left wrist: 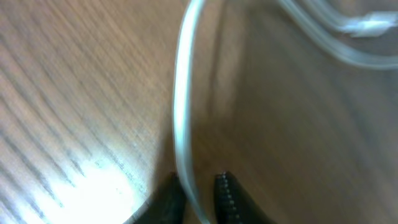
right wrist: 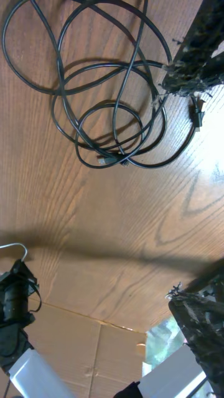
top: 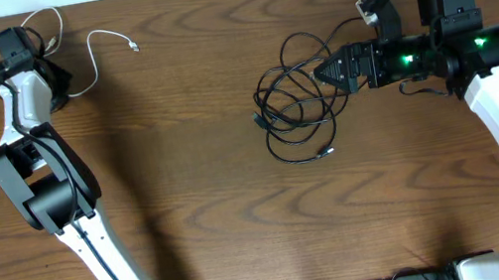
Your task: Untangle cables
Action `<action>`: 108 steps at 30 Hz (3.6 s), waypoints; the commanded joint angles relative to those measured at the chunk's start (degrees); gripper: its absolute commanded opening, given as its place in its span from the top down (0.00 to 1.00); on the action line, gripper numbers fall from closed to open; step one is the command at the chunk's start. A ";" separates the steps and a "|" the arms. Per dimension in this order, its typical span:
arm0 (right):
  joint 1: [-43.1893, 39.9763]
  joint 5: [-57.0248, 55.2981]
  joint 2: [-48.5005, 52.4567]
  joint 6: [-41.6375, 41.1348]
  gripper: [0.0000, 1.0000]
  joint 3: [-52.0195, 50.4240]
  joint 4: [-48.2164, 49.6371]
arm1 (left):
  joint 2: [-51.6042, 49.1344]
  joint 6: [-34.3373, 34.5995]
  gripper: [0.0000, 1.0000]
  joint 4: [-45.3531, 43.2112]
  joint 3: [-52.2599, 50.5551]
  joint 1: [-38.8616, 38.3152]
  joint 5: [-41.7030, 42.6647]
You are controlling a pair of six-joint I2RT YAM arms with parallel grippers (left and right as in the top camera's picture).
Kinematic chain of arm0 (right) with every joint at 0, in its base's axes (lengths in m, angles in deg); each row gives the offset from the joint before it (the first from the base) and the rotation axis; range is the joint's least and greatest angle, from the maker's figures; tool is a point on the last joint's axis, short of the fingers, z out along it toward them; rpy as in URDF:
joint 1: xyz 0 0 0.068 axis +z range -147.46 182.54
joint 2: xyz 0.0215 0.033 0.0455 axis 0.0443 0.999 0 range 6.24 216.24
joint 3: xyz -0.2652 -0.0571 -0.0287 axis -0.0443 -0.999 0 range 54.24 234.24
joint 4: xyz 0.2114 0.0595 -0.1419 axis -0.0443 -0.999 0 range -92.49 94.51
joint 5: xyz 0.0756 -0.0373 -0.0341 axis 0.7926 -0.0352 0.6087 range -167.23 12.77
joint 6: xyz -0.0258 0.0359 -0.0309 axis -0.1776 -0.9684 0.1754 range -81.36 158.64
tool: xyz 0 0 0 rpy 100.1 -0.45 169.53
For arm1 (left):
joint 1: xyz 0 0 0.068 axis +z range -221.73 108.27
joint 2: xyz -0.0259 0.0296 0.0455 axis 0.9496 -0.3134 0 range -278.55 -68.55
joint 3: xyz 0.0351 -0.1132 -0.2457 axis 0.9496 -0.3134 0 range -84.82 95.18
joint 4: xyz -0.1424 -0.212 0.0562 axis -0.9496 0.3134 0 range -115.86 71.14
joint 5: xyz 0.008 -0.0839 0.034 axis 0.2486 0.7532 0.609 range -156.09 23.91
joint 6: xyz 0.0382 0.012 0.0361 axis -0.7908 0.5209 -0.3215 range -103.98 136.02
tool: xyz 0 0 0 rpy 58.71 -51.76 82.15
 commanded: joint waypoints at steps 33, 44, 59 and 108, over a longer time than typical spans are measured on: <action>0.59 0.39 -0.83 -3.26 0.01 0.26 -1.11 | 1.42 -16.87 0.01 -18.34 10.03 5.44 -1.42; 0.59 -2.01 -0.83 -3.26 0.01 0.26 -1.09 | 8.68 -16.81 0.04 1.86 10.03 3.85 13.77; -7.80 -18.01 -0.83 -8.94 0.01 0.26 -2.93 | 12.07 -20.41 0.04 39.39 10.03 -7.21 42.53; -15.52 -22.08 2.05 -4.52 0.01 0.00 -8.57 | -1.92 -28.81 0.28 -1.62 9.64 -54.64 20.24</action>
